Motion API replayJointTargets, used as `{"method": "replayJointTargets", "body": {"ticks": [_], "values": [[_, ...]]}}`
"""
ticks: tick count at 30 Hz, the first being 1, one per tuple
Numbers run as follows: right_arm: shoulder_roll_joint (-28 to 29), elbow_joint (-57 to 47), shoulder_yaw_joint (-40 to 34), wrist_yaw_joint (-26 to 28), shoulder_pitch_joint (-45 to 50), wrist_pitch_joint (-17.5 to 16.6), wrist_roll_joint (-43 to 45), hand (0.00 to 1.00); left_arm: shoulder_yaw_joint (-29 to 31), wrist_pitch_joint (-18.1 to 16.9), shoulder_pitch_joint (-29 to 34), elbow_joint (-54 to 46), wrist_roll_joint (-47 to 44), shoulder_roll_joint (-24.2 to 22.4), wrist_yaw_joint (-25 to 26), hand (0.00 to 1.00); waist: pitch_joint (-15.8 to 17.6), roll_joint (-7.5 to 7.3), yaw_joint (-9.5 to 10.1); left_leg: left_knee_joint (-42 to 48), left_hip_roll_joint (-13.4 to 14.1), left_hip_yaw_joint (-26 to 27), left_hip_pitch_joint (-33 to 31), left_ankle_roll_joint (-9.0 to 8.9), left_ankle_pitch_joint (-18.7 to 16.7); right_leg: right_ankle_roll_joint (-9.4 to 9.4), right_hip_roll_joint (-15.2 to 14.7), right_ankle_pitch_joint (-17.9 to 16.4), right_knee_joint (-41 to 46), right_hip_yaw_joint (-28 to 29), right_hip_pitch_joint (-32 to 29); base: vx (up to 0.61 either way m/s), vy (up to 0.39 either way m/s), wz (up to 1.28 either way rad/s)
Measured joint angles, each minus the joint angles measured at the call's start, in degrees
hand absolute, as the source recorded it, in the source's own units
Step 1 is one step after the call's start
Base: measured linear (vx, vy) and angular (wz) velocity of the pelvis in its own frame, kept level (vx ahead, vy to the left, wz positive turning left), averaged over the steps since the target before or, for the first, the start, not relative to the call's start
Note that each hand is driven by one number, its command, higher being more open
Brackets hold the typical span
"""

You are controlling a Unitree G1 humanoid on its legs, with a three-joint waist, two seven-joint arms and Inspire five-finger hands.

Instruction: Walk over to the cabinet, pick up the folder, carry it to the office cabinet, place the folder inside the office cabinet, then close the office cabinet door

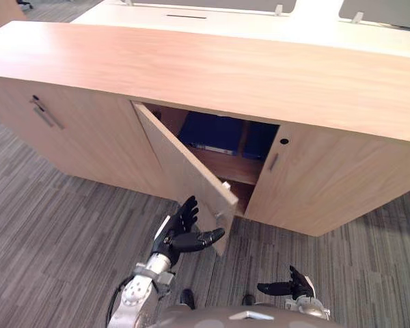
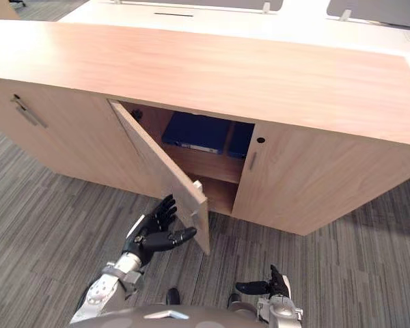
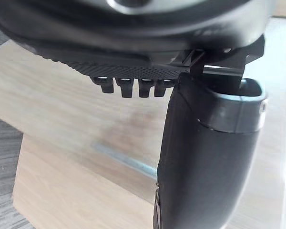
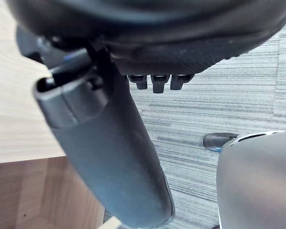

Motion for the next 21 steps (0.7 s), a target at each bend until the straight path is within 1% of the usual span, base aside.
{"method": "replayJointTargets", "body": {"ticks": [3,7,9,12,16,18,19,21], "values": [[-0.24,-0.02,-0.05,-0.13,0.0,0.06,0.0,1.0,-0.35,-0.02,-4.74,2.45,2.79,0.04,1.62,1.0,-0.05,0.07,-0.62,0.0,0.24,0.15,0.3,-0.06,-0.06,-0.32,0.26,0.28,-0.21,0.61,0.11,-0.01,-0.003,-0.11],[-0.46,0.01,-0.13,-0.19,-0.1,0.07,0.02,1.0,-0.39,-0.02,-7.63,5.56,7.36,-0.12,4.43,1.0,-0.25,0.39,-1.9,0.0,0.4,0.85,1.02,-0.16,-0.32,-0.34,0.39,0.78,-0.47,1.55,0.4,-0.04,0.011,-0.15],[-0.74,0.24,-0.15,-0.67,-0.01,0.2,0.02,1.0,-0.36,0.0,-9.32,7.98,10.98,-0.86,7.01,1.0,-0.39,0.48,-2.89,0.0,0.35,1.11,1.23,-0.02,-0.43,-0.22,0.37,1.56,-1.51,1.73,0.89,-0.07,0.025,-0.08],[-1.04,0.79,-0.17,-1.42,0.76,0.6,0.01,1.0,-0.64,0.22,-12.13,11.81,14.22,-1.81,9.96,1.0,-0.49,0.44,-3.19,-0.01,0.29,1.24,1.27,0.02,-0.39,-0.06,0.3,1.9,-1.78,1.85,0.78,-0.08,0.021,-0.04],[-1.26,1.8,-0.18,-1.81,1.92,1.51,0.03,1.0,-1.56,0.59,-14.65,14.98,14.53,-2.68,13.63,1.0,-0.6,0.5,-3.34,-0.02,0.29,1.24,1.25,0.01,-0.33,0.08,0.31,2.01,-2.04,1.86,0.83,-0.04,0.007,0.0],[-1.26,1.99,-0.18,-2.05,2.26,1.91,0.04,1.0,-1.61,1.05,-15.71,16.02,14.55,-3.27,14.88,1.0,-0.6,0.5,-3.74,-0.02,0.3,1.24,1.19,-0.02,-0.32,0.12,0.32,2.04,-2.21,1.84,0.85,0.0,0.0,0.0],[-1.24,1.98,-0.17,-2.43,2.28,1.91,0.06,1.0,-1.63,1.23,-16.14,16.38,14.63,-3.32,15.58,1.0,-0.62,0.48,-4.23,-0.02,0.31,1.25,1.16,-0.05,-0.33,0.16,0.34,2.1,-2.46,1.83,0.93,0.0,0.0,0.0],[-1.21,1.99,-0.17,-2.6,2.37,1.91,0.06,1.0,-1.64,1.26,-16.58,16.55,14.91,-3.31,16.24,1.0,-0.62,0.47,-4.48,-0.02,0.31,1.32,1.08,-0.08,-0.35,0.26,0.35,2.19,-2.69,1.85,0.93,0.0,0.0,0.0]]}}
